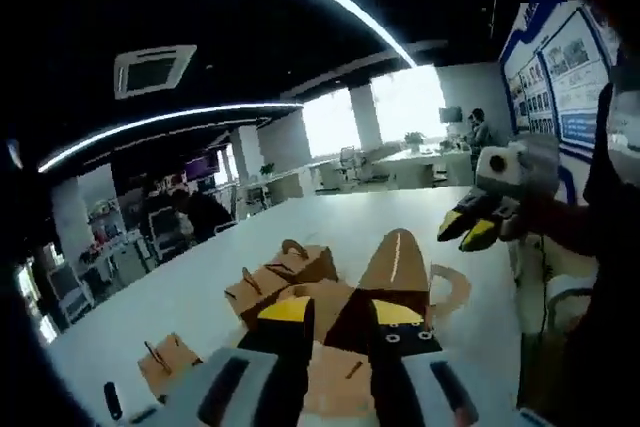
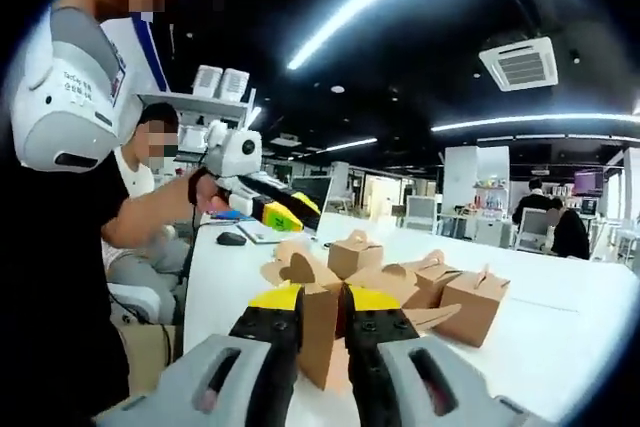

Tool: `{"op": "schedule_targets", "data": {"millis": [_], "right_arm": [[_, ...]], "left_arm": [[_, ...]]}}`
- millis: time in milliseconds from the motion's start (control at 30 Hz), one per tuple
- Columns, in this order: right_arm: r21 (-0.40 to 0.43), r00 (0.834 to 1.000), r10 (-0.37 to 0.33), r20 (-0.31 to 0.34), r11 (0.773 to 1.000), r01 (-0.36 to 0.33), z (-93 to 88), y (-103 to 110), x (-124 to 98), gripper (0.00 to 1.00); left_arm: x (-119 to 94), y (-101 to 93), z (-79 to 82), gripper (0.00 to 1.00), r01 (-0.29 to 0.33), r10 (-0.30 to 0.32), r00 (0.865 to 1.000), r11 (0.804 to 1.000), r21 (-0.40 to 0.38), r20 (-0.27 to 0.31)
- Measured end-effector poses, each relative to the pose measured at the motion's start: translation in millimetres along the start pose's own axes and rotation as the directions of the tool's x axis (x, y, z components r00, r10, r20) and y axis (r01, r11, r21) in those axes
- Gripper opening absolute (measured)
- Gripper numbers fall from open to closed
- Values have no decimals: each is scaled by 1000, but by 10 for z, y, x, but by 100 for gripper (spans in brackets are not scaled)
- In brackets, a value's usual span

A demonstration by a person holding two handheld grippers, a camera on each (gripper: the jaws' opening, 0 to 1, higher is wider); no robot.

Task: Pick up one paper box from the group, open the paper box, and remove the item inside

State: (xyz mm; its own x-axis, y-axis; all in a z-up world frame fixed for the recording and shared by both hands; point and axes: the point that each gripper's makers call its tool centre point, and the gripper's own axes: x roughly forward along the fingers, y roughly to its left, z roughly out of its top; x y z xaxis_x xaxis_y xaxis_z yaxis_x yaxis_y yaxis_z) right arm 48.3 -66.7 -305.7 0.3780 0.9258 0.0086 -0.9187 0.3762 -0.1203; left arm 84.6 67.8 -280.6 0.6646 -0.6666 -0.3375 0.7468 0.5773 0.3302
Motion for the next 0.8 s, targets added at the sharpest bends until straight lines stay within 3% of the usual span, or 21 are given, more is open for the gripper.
{"op": "schedule_targets", "data": {"millis": [67,100,133,200,267,333,400,500,533,600,667,700,733,800], "right_arm": [[3,1000,-3,-1,1000,3,-17,-4,-3,17],[3,1000,-4,-2,1000,4,-24,-6,-8,17],[4,1000,-5,-1,1000,5,-27,-11,-14,17],[8,1000,-6,3,1000,6,-21,-21,-30,17],[8,1000,-8,5,1000,8,-17,-34,-47,17],[10,1000,-13,10,1000,13,-13,-50,-64,17],[16,1000,-21,16,1000,21,-20,-71,-83,17],[27,999,-34,23,999,34,-40,-102,-112,17],[30,999,-37,23,999,36,-52,-108,-122,17],[39,999,-43,20,998,42,-76,-118,-137,17],[48,999,-49,14,998,48,-88,-127,-152,17],[49,999,-51,13,998,50,-87,-127,-170,17],[50,999,-52,16,997,51,-75,-129,-194,17],[55,998,-58,23,997,57,-60,-143,-224,17]], "left_arm": [[49,13,1,22,63,-56,996,992,105,-71],[90,-40,-13,24,139,-121,985,979,148,-125],[113,-117,-38,25,211,-186,967,968,138,-174],[175,-181,-22,24,315,-265,936,925,214,-232],[236,-165,-43,24,381,-288,907,872,307,-309],[309,-132,-60,24,431,-299,878,832,348,-373],[358,-127,-45,24,456,-312,868,809,371,-386],[587,-183,2,23,539,-374,831,725,429,-411],[649,-205,-36,23,547,-368,823,721,426,-433],[749,-264,-194,23,587,-349,784,686,430,-513],[782,-328,-308,23,636,-344,751,610,474,-564],[795,-373,-420,23,682,-343,713,543,491,-612],[805,-413,-495,23,717,-347,681,494,492,-645],[840,-436,-554,22,749,-338,652,424,508,-679]]}}
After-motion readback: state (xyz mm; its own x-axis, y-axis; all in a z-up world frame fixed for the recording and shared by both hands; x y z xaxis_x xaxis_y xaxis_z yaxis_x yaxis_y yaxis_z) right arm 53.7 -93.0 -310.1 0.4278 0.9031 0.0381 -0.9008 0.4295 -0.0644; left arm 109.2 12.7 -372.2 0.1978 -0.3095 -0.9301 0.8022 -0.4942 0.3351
